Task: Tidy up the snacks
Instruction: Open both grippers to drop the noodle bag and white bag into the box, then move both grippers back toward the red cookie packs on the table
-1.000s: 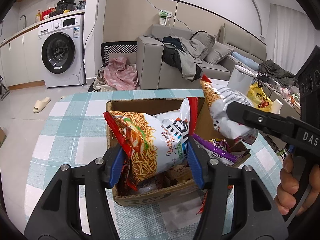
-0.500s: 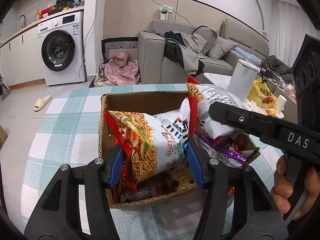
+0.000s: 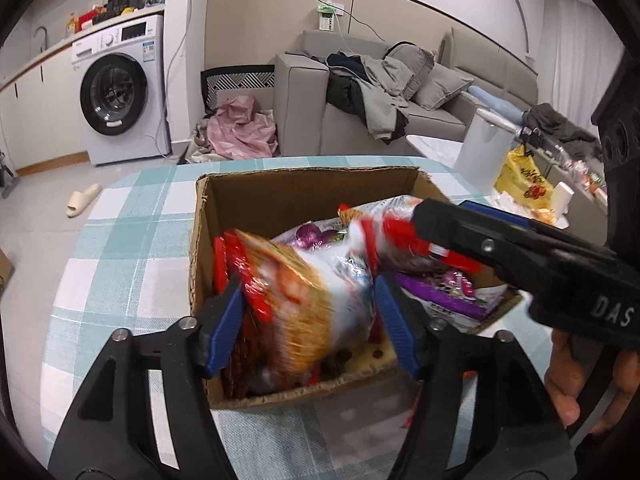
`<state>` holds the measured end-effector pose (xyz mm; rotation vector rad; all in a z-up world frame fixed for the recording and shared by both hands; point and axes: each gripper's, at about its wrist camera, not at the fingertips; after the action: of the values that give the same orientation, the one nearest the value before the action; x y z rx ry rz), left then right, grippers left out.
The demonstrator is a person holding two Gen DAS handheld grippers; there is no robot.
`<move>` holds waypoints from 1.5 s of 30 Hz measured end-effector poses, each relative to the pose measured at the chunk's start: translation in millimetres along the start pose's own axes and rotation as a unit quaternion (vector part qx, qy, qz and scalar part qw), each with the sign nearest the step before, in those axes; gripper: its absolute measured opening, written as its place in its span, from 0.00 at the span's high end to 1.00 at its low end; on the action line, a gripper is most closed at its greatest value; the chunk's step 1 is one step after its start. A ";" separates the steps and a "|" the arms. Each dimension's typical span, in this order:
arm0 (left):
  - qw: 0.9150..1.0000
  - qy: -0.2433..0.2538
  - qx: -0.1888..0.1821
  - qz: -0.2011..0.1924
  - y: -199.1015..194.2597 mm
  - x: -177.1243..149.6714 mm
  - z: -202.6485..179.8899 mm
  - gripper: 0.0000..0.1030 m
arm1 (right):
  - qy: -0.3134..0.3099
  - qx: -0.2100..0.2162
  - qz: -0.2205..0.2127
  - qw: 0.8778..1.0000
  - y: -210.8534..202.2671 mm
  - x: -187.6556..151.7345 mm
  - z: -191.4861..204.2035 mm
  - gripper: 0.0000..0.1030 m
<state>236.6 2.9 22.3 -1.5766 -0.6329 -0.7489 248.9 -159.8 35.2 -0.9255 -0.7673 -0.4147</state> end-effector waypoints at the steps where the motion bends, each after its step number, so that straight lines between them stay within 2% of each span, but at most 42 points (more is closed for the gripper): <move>1: 1.000 -0.002 -0.004 -0.001 -3.5 0.0 0.7 0.27 | -0.004 -0.001 -0.004 1.000 -4.9 -0.2 0.7 0.30; 3: 1.000 -0.003 -0.005 -0.007 -12.4 -0.9 1.4 0.19 | -0.011 -0.002 -0.008 1.000 -13.7 -1.0 2.5 0.22; 4: 1.000 -0.003 -0.004 -0.011 -17.1 -1.6 1.8 0.19 | -0.013 0.001 -0.011 1.000 -18.6 -1.9 2.8 0.15; 7: 1.000 0.000 -0.007 -0.018 -31.4 -5.1 3.4 0.14 | -0.012 0.007 -0.013 1.000 -32.7 -6.5 1.7 0.03; 9: 1.000 0.000 -0.003 -0.028 -43.4 -9.9 2.8 0.00 | -0.006 0.009 -0.007 1.000 -39.8 -11.2 -1.0 0.01; 12: 0.999 0.000 0.006 -0.053 -62.7 -17.4 1.1 0.01 | -0.001 0.008 -0.008 1.000 -49.7 -19.3 -4.0 0.01; 21: 0.997 -0.001 0.020 -0.074 -98.0 -39.3 -5.9 0.01 | 0.003 0.010 -0.003 1.000 -68.7 -41.3 -8.2 0.00; 31: 0.997 0.018 0.033 -0.072 -116.7 -61.7 -16.5 0.01 | -0.007 0.009 0.005 1.000 -80.9 -66.0 -2.7 0.00; 45: 0.997 0.019 0.034 -0.068 -138.7 -87.5 -29.6 0.01 | -0.020 -0.002 0.020 1.000 -94.3 -93.7 1.9 0.00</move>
<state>72.0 -6.6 45.9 -1.4642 -0.7356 -0.8469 126.9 -210.0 18.7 -0.9542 -0.7833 -0.3649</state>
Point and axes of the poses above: each gripper's, at about its wrist camera, not at the fingertips, and y roughly the way its jaws point, z to its left, x to its top, and after that the axes turned 5 degrees about y, right-handed
